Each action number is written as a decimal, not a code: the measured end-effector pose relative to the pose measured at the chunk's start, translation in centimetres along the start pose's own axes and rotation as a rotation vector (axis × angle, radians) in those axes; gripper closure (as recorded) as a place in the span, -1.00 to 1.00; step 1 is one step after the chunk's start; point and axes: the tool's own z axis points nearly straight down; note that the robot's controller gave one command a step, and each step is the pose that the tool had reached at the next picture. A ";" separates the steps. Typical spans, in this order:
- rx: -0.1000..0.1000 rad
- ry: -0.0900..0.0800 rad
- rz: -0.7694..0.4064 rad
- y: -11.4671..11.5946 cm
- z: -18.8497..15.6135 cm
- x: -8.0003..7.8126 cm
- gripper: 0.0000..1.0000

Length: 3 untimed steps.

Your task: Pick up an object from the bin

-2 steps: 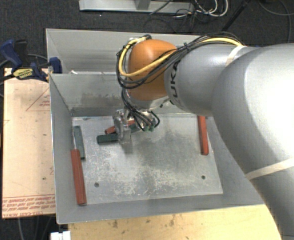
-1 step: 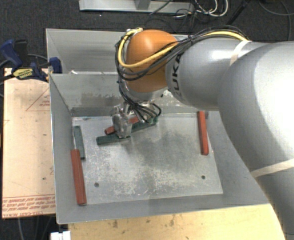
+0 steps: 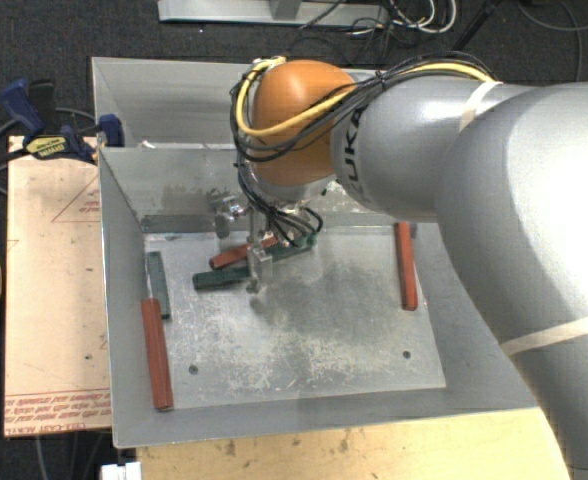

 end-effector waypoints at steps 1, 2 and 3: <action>0.000 0.004 0.022 -0.8 2.8 1.3 -1.00; 0.000 0.001 0.023 -0.8 2.6 1.1 1.00; 0.001 -0.007 0.044 0.4 -9.5 3.1 1.00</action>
Offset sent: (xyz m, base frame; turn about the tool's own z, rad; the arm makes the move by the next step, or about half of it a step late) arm -0.0089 -0.0123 -0.0270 0.0225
